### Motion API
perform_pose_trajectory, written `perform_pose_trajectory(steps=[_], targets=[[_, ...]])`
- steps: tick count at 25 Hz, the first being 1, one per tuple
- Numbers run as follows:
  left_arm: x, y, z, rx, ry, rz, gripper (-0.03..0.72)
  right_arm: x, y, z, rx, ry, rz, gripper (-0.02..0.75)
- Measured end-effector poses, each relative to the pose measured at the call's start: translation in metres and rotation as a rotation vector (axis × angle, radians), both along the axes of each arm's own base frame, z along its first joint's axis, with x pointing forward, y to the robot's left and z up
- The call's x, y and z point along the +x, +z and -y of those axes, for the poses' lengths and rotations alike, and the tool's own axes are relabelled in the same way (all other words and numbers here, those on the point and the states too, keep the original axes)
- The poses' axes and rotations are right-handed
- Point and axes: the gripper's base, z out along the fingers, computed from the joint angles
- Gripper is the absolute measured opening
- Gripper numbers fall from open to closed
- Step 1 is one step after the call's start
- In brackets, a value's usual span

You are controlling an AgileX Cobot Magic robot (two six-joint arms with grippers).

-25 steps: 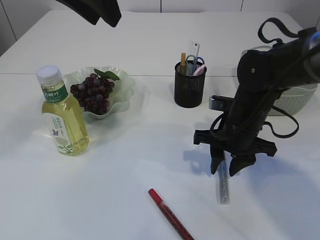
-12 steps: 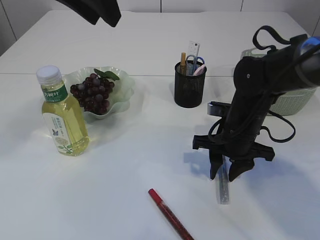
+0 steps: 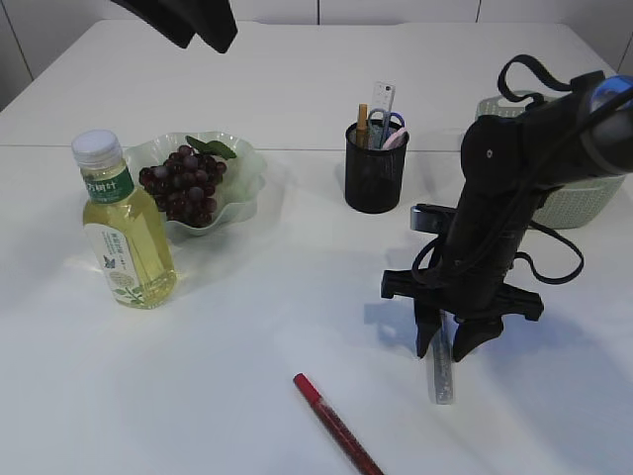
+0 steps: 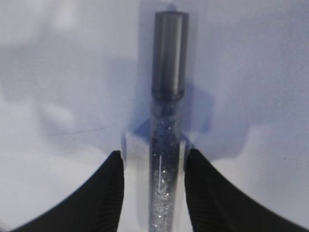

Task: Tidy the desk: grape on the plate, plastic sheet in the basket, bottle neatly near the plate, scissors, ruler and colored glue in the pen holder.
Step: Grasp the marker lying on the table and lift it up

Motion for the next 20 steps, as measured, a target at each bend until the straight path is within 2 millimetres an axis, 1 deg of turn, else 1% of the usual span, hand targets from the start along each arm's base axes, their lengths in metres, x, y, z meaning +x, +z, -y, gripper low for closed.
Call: perform_pose_trajectory(steps=[10,12,15,20], targets=[[0.0002,0.0,-0.0003,0.003,0.001,0.002,0.279,0.0,0.0,0.0001,-0.001,0.001,0.0,0.342],[0.0002,0.0,-0.0003,0.003,0.001,0.002,0.279,0.0,0.0,0.0002,-0.002,0.002,0.001,0.319],[0.0002,0.0,-0.0003,0.003,0.001,0.002,0.279,-0.0001,0.0,0.0004,-0.004,0.003,-0.001,0.261],[0.0002,0.0,-0.0003,0.003,0.001,0.002,0.279,-0.0002,0.0,0.0004,-0.004,0.004,-0.002,0.235]])
